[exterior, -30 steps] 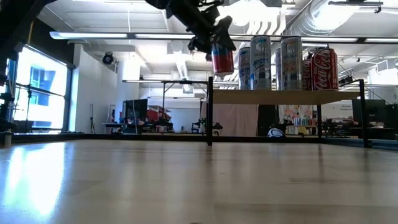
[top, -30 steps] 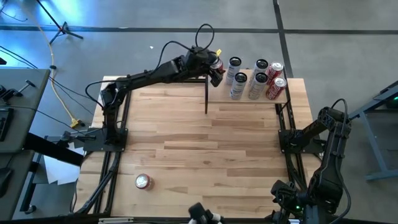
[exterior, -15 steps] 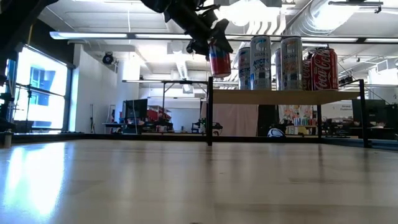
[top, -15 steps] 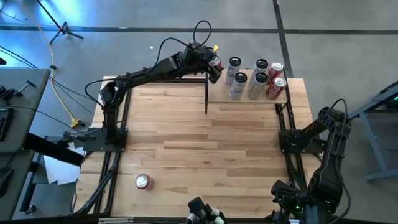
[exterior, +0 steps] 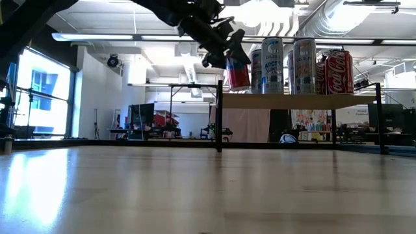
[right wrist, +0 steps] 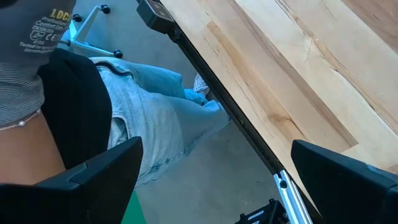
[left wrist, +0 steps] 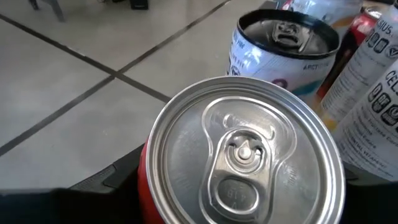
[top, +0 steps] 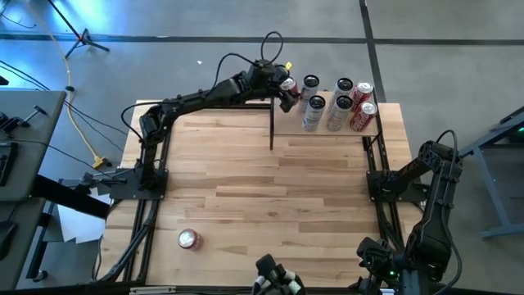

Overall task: Place canned beverage on shelf
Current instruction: Put the orange soda can on the shelf

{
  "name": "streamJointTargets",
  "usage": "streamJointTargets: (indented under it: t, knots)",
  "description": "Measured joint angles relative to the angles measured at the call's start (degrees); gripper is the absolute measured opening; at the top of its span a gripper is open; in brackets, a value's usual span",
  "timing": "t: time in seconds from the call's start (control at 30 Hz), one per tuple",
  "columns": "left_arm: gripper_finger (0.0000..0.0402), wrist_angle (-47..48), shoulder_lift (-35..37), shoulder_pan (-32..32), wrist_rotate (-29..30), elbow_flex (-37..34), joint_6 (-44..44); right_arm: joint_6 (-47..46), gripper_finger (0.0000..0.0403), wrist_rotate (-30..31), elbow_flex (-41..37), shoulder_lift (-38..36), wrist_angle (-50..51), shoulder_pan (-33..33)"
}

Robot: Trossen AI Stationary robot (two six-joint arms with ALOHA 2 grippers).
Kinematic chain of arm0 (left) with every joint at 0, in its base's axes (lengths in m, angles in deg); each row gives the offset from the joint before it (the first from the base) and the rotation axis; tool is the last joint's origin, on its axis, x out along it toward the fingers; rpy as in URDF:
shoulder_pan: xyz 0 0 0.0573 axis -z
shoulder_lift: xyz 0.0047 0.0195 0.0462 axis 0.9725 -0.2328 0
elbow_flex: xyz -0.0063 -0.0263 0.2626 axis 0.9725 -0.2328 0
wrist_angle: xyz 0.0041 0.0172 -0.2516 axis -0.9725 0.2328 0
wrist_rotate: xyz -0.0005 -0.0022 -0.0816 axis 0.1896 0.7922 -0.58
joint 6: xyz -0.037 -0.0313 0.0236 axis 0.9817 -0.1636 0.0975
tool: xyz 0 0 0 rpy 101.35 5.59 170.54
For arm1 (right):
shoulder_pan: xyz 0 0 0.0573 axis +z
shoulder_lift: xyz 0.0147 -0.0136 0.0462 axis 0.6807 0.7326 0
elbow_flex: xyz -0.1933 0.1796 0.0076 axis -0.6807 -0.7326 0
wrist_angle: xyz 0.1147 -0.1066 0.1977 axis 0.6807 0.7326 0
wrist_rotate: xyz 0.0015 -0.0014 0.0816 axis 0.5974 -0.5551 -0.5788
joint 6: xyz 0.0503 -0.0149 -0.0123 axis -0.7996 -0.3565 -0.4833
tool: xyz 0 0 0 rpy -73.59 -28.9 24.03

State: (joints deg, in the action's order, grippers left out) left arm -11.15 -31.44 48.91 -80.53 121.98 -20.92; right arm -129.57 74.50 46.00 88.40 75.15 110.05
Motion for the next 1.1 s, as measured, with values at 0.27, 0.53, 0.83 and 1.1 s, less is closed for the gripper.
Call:
streamJointTargets:
  t: [0.27,0.53,0.83,1.1]
  knots:
    - [0.0273,1.5,0.0,-0.1,1.2,0.0,0.0,0.0,0.0399,0.0,0.0,0.0,0.0,0.0]
    - [0.0273,2.2,0.0,-0.1,1.9,0.0,0.0,0.0,0.0399,0.0,0.0,0.0,0.0,0.0]
    - [0.0273,3.5,0.0,-0.1,2.1,0.0,0.0,0.0,0.0399,0.0,0.0,0.0,0.0,0.0]
    - [0.0273,2.5,-1.3,-0.6,0.4,0.0,-0.4,0.0,0.0399,0.0,0.0,0.0,0.0,0.0]
